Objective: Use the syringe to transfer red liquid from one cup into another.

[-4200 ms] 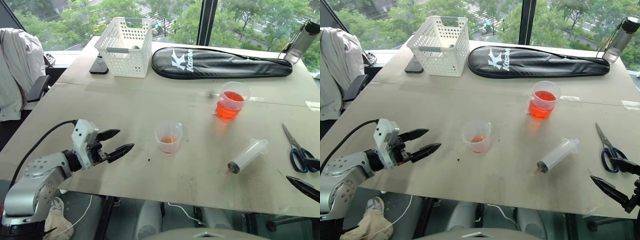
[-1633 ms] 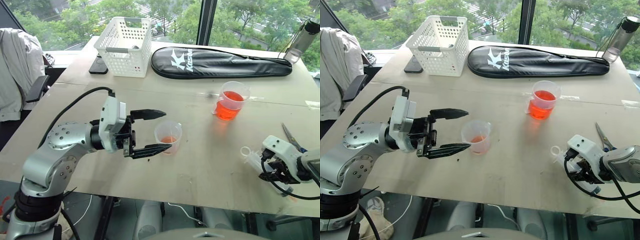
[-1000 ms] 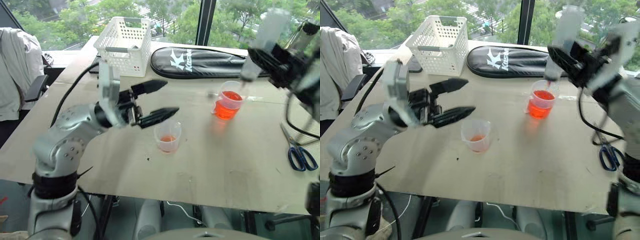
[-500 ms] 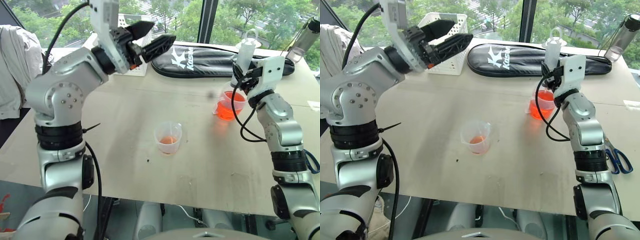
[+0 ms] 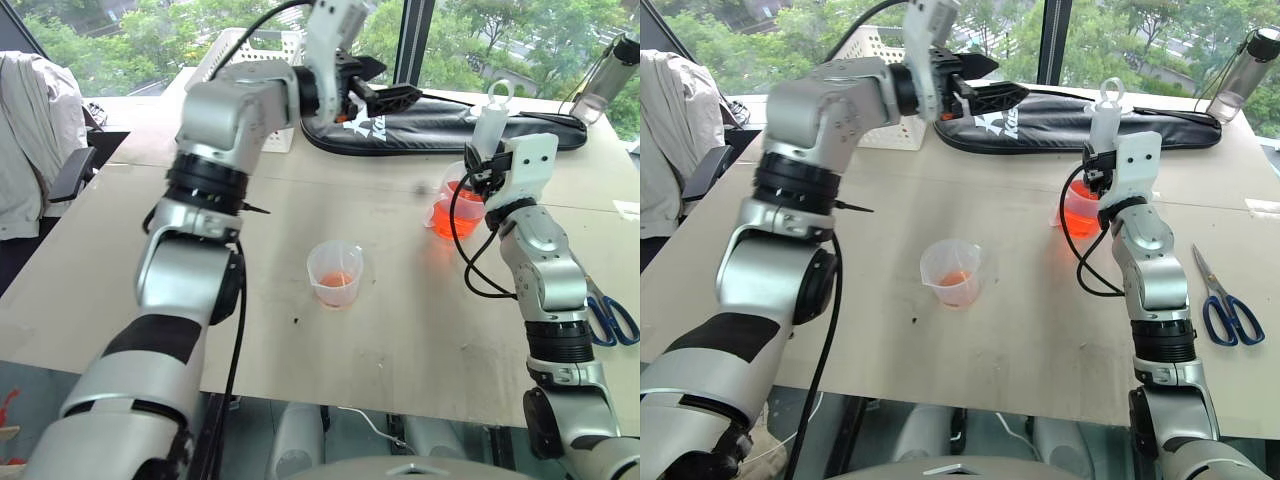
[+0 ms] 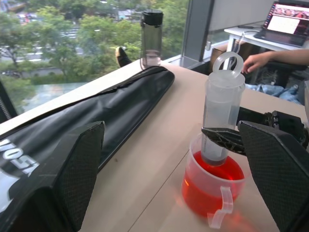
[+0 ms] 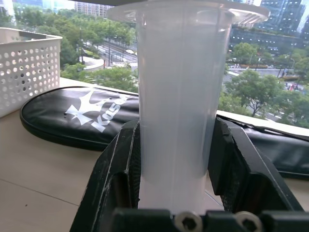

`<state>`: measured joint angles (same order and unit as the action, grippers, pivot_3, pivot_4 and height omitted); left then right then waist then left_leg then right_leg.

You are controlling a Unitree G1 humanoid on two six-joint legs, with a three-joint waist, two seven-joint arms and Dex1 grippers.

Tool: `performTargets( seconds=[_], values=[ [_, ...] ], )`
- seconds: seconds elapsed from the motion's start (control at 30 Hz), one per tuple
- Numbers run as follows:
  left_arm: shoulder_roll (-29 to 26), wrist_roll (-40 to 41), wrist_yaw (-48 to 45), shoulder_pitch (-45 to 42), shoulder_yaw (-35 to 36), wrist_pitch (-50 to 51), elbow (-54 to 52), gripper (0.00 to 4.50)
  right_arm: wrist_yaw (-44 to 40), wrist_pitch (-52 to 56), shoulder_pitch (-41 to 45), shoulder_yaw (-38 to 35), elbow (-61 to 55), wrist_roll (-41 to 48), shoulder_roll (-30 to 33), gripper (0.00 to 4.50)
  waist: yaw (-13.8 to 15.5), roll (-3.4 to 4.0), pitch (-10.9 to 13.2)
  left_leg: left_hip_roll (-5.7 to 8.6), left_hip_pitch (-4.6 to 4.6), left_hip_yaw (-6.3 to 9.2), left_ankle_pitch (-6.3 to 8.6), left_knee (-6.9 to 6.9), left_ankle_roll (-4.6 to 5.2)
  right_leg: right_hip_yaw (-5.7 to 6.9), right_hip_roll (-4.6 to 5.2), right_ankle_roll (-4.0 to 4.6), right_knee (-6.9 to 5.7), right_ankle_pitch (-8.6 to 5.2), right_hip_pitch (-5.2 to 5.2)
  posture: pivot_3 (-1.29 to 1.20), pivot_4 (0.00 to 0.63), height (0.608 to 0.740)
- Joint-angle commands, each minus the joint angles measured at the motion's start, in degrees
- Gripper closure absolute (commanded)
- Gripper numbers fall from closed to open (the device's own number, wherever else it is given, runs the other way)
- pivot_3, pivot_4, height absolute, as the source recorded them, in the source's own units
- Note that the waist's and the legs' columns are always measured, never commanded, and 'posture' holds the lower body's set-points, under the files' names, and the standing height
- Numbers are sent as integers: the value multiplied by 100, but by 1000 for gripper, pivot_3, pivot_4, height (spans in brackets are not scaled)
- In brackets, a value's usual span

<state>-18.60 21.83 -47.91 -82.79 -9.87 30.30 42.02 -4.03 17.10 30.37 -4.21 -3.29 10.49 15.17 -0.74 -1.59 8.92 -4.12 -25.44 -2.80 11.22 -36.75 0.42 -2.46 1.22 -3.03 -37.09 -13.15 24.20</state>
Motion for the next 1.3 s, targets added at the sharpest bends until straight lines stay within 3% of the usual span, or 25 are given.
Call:
performTargets(
  seconds=[0.03,0.27,0.6,0.7,0.93,1.3],
  values=[
    [323,-417,-174,-599,105,-857,1016,0,112,-136,131,-16,-133,-217,-52,3010,-2,0,0,0,-18,2,0,-1,0,1,-1,0,0,0,16,0,150,724],
    [893,-871,-224,-1091,304,-1581,2205,0,248,-153,59,52,-249,-507,-276,3018,-6,1,0,0,-46,1,0,6,0,-5,-4,-2,1,0,49,0,150,724],
    [1340,-1133,38,-1322,772,-1955,2693,0,191,-185,-57,111,-476,-639,-449,3024,-5,1,0,0,-49,2,0,-1,0,-4,-4,-2,-8,1,50,0,150,724],
    [1449,-1257,116,-1303,836,-2086,2753,868,155,-198,-86,153,-544,-671,-458,3024,-5,1,0,0,-49,2,0,-2,0,-4,-4,-2,-9,1,50,0,150,724],
    [1669,-1358,143,-1235,1002,-2252,2803,4387,43,-299,-193,242,-679,-711,-477,3024,1,1,0,0,-49,2,0,-2,0,-4,-4,-2,-9,1,50,0,150,724],
    [1777,-1348,-181,-1197,1173,-2300,2720,4500,19,-333,-250,171,-678,-700,-538,3024,-7,1,0,0,-42,3,0,-7,0,-5,-5,-2,-30,0,50,0,150,724]
  ],
)
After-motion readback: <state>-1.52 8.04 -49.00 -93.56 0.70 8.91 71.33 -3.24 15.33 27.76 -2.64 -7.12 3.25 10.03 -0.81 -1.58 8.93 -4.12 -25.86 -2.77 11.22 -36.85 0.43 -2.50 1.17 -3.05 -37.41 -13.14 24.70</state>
